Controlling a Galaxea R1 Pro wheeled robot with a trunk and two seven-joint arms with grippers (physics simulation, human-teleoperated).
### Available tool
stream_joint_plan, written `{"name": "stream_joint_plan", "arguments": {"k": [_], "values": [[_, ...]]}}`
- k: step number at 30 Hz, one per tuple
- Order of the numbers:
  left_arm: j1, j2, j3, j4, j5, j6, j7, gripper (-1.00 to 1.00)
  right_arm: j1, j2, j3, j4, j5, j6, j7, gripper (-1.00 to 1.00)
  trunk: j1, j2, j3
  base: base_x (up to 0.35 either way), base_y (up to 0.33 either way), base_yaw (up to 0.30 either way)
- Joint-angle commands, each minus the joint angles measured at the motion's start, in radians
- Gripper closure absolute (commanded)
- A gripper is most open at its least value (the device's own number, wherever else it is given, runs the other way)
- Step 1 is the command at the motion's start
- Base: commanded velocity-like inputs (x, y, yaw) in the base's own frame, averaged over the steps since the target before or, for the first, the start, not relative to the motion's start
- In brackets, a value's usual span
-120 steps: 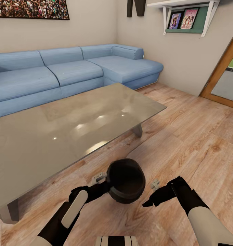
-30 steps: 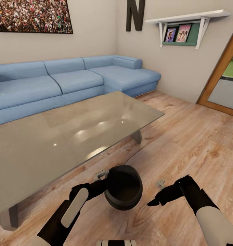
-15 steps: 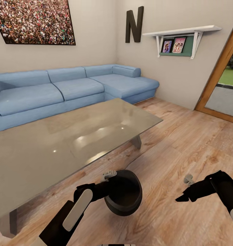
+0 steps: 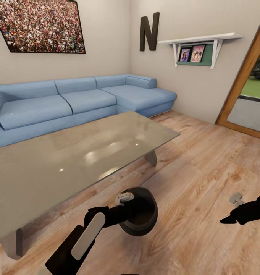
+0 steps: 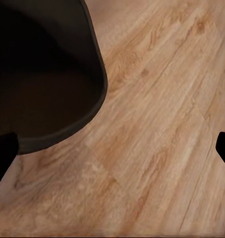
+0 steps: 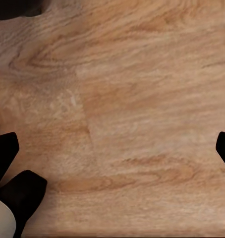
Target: Place each of the two pumpkins and all three candles from the living room inside a cabinet in the living room (use any cabinet), then make sure every cabinet is closed, and position the cauldron so it is next to a table in the living room.
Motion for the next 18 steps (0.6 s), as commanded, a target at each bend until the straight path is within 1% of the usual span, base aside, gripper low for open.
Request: {"name": "stream_joint_plan", "arguments": {"k": [1, 13, 17, 18], "values": [[-0.001, 0.000, -0.001, -0.001, 0.011, 0.002, 0.010, -1.00, -0.001, 0.000, -0.003, -0.001, 0.007, 0.010, 0.007, -1.00, -0.001, 0.000, -0.001, -0.323, 0.000, 0.000], [-0.001, 0.000, -0.002, -0.002, 0.011, 0.002, 0.010, -1.00, -0.001, -0.001, -0.004, -0.001, 0.008, 0.010, 0.007, -1.00, -0.001, 0.000, -0.001, -0.343, 0.000, 0.000], [-0.001, 0.000, -0.001, -0.002, 0.011, 0.007, 0.009, -1.00, -0.001, -0.001, -0.004, 0.000, 0.010, 0.010, 0.005, -1.00, -0.001, 0.000, -0.001, -0.122, 0.000, 0.000], [-0.001, 0.001, -0.001, -0.002, 0.011, 0.009, 0.009, -1.00, -0.001, -0.001, -0.004, 0.000, 0.010, 0.010, 0.005, -1.00, -0.001, 0.000, 0.003, -0.030, 0.000, 0.000]]}}
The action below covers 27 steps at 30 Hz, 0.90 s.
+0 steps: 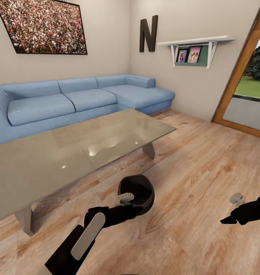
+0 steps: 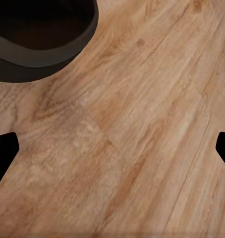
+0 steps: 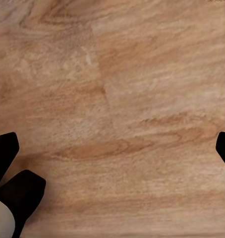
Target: Place each of the two pumpkins and all three candles from the living room inside a cabinet in the living room (use any cabinet), then make sure every cabinet is closed, and position the cauldron so it is next to a table in the living room.
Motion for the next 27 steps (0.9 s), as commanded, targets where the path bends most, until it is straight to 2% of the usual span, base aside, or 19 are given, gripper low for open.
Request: {"name": "stream_joint_plan", "arguments": {"k": [1, 6, 8, 9, 11, 14, 17, 18, 19, 21, 23, 24, 25, 26, 27], "values": [[-0.001, 0.000, 0.000, -0.001, 0.010, 0.003, 0.010, -1.00, -0.001, 0.001, -0.003, -0.001, 0.007, 0.010, 0.007, -1.00, -0.001, 0.000, 0.003, -0.019, 0.000, 0.000], [-0.001, 0.000, 0.000, -0.001, 0.010, 0.006, 0.010, -1.00, -0.001, 0.000, -0.003, 0.000, 0.009, 0.010, 0.008, -1.00, -0.003, 0.001, 0.022, -0.007, 0.000, 0.000], [0.000, 0.004, -0.001, -0.001, 0.010, 0.022, 0.010, -1.00, -0.001, -0.025, -0.004, 0.001, 0.008, 0.008, 0.007, -1.00, -0.004, 0.002, 0.030, -0.001, 0.000, 0.000], [0.011, 0.010, -0.001, -0.003, 0.009, 0.056, 0.011, -1.00, -0.001, -0.044, -0.005, 0.003, 0.008, -0.006, 0.002, -1.00, -0.004, 0.002, 0.034, 0.000, 0.000, 0.000], [0.023, 0.016, 0.000, -0.009, 0.008, 0.081, 0.011, -1.00, -0.001, -0.054, -0.006, 0.007, 0.008, -0.024, -0.001, -1.00, -0.005, 0.002, 0.042, 0.000, 0.000, 0.000], [0.051, 0.042, 0.002, -0.055, 0.007, 0.122, 0.012, -1.00, -0.001, -0.070, -0.018, 0.030, 0.009, -0.061, -0.006, -1.00, -0.007, 0.003, 0.053, 0.000, 0.000, 0.000], [0.094, 0.093, 0.002, -0.140, 0.011, 0.165, 0.029, -1.00, -0.001, -0.088, -0.044, 0.058, 0.014, -0.104, -0.009, -1.00, -0.008, 0.004, 0.065, 0.000, 0.000, 0.000], [0.102, 0.101, 0.003, -0.154, 0.014, 0.176, 0.036, -1.00, -0.001, -0.091, -0.047, 0.064, 0.015, -0.114, -0.010, -1.00, -0.008, 0.004, 0.069, 0.000, 0.000, 0.000], [0.151, 0.134, 0.009, -0.196, 0.037, 0.223, 0.077, -1.00, -0.001, -0.109, -0.056, 0.093, 0.019, -0.162, -0.022, -1.00, -0.009, 0.004, 0.073, 0.000, 0.000, 0.000], [0.182, 0.157, 0.016, -0.210, 0.046, 0.236, 0.098, -1.00, -0.001, -0.122, -0.059, 0.113, 0.019, -0.180, -0.033, -1.00, -0.010, 0.005, 0.080, 0.000, 0.000, 0.000], [0.218, 0.202, 0.037, -0.220, 0.053, 0.244, 0.112, -1.00, -0.001, -0.140, -0.060, 0.148, 0.019, -0.214, -0.052, -1.00, -0.011, 0.005, 0.088, 0.000, 0.000, 0.000], [0.226, 0.213, 0.043, -0.221, 0.054, 0.245, 0.114, -1.00, -0.001, -0.144, -0.060, 0.157, 0.019, -0.225, -0.058, -1.00, -0.011, 0.005, 0.092, 0.000, 0.000, 0.000], [0.256, 0.247, 0.064, -0.223, 0.057, 0.247, 0.118, -1.00, -0.001, -0.153, -0.061, 0.187, 0.019, -0.267, -0.082, -1.00, -0.011, 0.006, 0.096, 0.000, 0.000, 0.000], [0.277, 0.268, 0.078, -0.223, 0.059, 0.247, 0.119, -1.00, -0.001, -0.158, -0.061, 0.209, 0.019, -0.294, -0.101, -1.00, -0.012, 0.006, 0.100, 0.000, 0.000, 0.000], [0.287, 0.278, 0.086, -0.223, 0.060, 0.248, 0.120, -1.00, -0.001, -0.160, -0.061, 0.222, 0.019, -0.307, -0.112, -1.00, -0.012, 0.006, 0.104, 0.000, 0.000, 0.000]]}}
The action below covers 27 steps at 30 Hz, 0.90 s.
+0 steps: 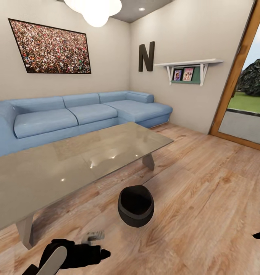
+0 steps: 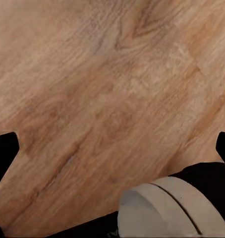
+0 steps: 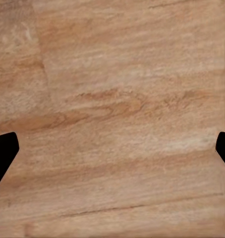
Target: Place each of the two pumpkins and all three candles from the living room inside a cabinet in the living room (use any cabinet), then make sure every cabinet is closed, and position the cauldron so it is next to a table in the living room.
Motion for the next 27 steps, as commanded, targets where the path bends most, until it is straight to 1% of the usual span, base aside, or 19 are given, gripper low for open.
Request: {"name": "stream_joint_plan", "arguments": {"k": [1, 2, 3, 5, 6, 7, 8, 9, 11, 13, 16, 17, 20, 21, 23, 24, 25, 26, 27], "values": [[0.019, 0.020, 0.013, 0.001, 0.012, 0.000, 0.012, -1.00, -0.001, -0.003, -0.005, 0.026, 0.006, -0.017, -0.020, -1.00, -0.001, 0.000, 0.003, 0.000, 0.000, 0.000], [0.028, 0.028, 0.020, 0.003, 0.012, 0.001, 0.012, -1.00, -0.001, -0.004, -0.005, 0.040, 0.006, -0.031, -0.035, -1.00, -0.001, 0.000, 0.007, 0.000, 0.000, 0.000], [0.053, 0.050, 0.034, 0.008, 0.011, 0.001, 0.014, -1.00, -0.001, -0.007, -0.004, 0.085, 0.007, -0.075, -0.088, -1.00, -0.002, 0.000, 0.011, 0.000, 0.000, 0.000], [0.079, 0.071, 0.043, 0.021, 0.008, 0.000, 0.029, -1.00, -0.001, -0.004, -0.001, 0.151, 0.007, -0.131, -0.170, -1.00, -0.002, 0.001, 0.019, 0.000, 0.000, 0.000], [0.094, 0.081, 0.046, 0.040, 0.006, -0.002, 0.056, -1.00, -0.001, -0.001, 0.002, 0.208, 0.007, -0.167, -0.235, -1.00, -0.003, 0.001, 0.022, 0.000, 0.000, 0.000], [0.097, 0.083, 0.047, 0.048, 0.005, -0.003, 0.071, -1.00, -0.001, 0.001, 0.003, 0.230, 0.008, -0.179, -0.260, -1.00, -0.003, 0.001, 0.026, 0.000, 0.000, 0.000], [0.103, 0.086, 0.048, 0.071, 0.004, -0.004, 0.112, -1.00, -0.001, 0.005, 0.005, 0.282, 0.010, -0.203, -0.316, -1.00, -0.004, 0.002, 0.030, 0.000, 0.000, 0.000], [0.107, 0.089, 0.049, 0.109, 0.003, -0.005, 0.174, -1.00, -0.001, 0.016, 0.009, 0.352, 0.021, -0.238, -0.395, -1.00, -0.004, 0.002, 0.034, 0.000, 0.000, 0.000], [0.109, 0.090, 0.052, 0.139, 0.002, -0.006, 0.233, -1.00, -0.001, 0.036, 0.009, 0.409, 0.043, -0.264, -0.467, -1.00, -0.005, 0.002, 0.042, 0.000, 0.000, 0.000], [0.110, 0.091, 0.057, 0.153, 0.002, -0.006, 0.270, -1.00, -0.001, 0.051, 0.009, 0.438, 0.062, -0.275, -0.512, -1.00, -0.006, 0.003, 0.049, 0.000, 0.000, 0.000], [0.111, 0.091, 0.084, 0.194, 0.002, -0.006, 0.356, -1.00, -0.001, 0.080, 0.008, 0.492, 0.112, -0.289, -0.615, -1.00, -0.007, 0.003, 0.061, 0.000, 0.000, 0.000], [0.112, 0.089, 0.099, 0.241, 0.002, -0.007, 0.420, -1.00, -0.001, 0.101, 0.008, 0.528, 0.132, -0.292, -0.692, -1.00, -0.008, 0.004, 0.065, 0.000, 0.000, 0.000], [0.112, 0.085, 0.106, 0.294, 0.001, -0.012, 0.462, -1.00, -0.001, 0.123, 0.007, 0.559, 0.140, -0.293, -0.763, -1.00, -0.009, 0.004, 0.077, 0.000, 0.000, 0.000], [0.111, 0.084, 0.108, 0.341, 0.000, -0.020, 0.480, -1.00, -0.001, 0.147, 0.007, 0.591, 0.145, -0.294, -0.825, -1.00, -0.010, 0.005, 0.080, 0.000, 0.000, 0.000], [0.111, 0.083, 0.109, 0.361, 0.000, -0.024, 0.485, -1.00, 0.000, 0.160, 0.007, 0.605, 0.146, -0.294, -0.847, -1.00, -0.011, 0.005, 0.088, 0.000, 0.000, 0.000], [0.112, 0.083, 0.110, 0.376, -0.001, -0.026, 0.488, -1.00, 0.003, 0.174, 0.007, 0.614, 0.147, -0.293, -0.860, -1.00, -0.011, 0.005, 0.092, 0.000, 0.000, 0.000], [0.112, 0.082, 0.110, 0.387, -0.001, -0.027, 0.489, -1.00, 0.012, 0.192, 0.007, 0.620, 0.147, -0.290, -0.863, -1.00, -0.011, 0.005, 0.096, 0.000, 0.000, 0.000], [0.112, 0.080, 0.110, 0.397, -0.001, -0.028, 0.491, -1.00, 0.033, 0.228, 0.007, 0.626, 0.147, -0.284, -0.865, -1.00, -0.012, 0.006, 0.100, 0.000, 0.000, 0.000], [0.112, 0.080, 0.110, 0.399, -0.001, -0.029, 0.491, -1.00, 0.039, 0.237, 0.007, 0.626, 0.147, -0.283, -0.866, -1.00, -0.012, 0.006, 0.104, 0.000, 0.000, 0.000]]}}
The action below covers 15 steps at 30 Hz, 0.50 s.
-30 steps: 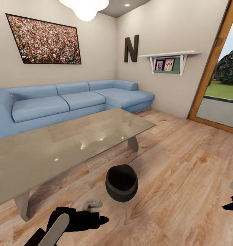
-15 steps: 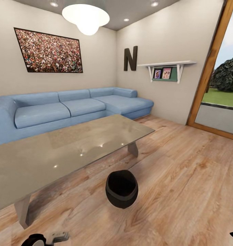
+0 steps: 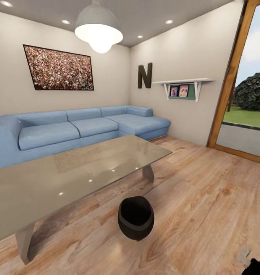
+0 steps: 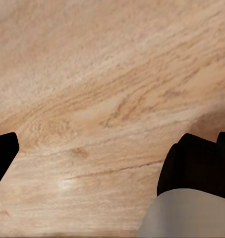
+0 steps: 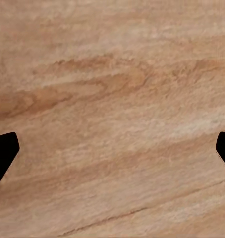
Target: Place each of the two pumpkins and all three candles from the living room inside a cabinet in the living room (use any cabinet), then make sure every cabinet is closed, and position the cauldron so it is next to a table in the living room.
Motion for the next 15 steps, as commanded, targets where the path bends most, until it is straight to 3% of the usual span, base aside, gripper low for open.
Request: {"name": "stream_joint_plan", "arguments": {"k": [1, 3, 7, 15], "values": [[-0.001, 0.000, -0.002, 0.002, 0.010, 0.000, 0.007, -1.00, 0.018, 0.025, -0.008, 0.004, 0.009, -0.001, -0.004, -1.00, -0.001, 0.000, 0.003, 0.000, 0.000, 0.000], [-0.001, -0.001, -0.002, 0.004, 0.010, -0.001, 0.004, -1.00, 0.043, 0.054, -0.008, 0.004, 0.008, -0.002, -0.010, -1.00, -0.002, 0.000, 0.011, 0.000, 0.000, 0.000], [-0.001, -0.007, -0.002, 0.005, 0.010, -0.002, 0.004, -1.00, 0.068, 0.087, -0.008, 0.005, 0.008, -0.001, -0.014, -1.00, -0.003, 0.001, 0.026, 0.000, 0.000, 0.000], [-0.001, -0.010, -0.003, 0.005, 0.010, -0.002, 0.005, -1.00, 0.081, 0.132, -0.008, 0.006, 0.009, 0.001, -0.015, -1.00, -0.007, 0.003, 0.057, 0.000, 0.000, 0.000]]}}
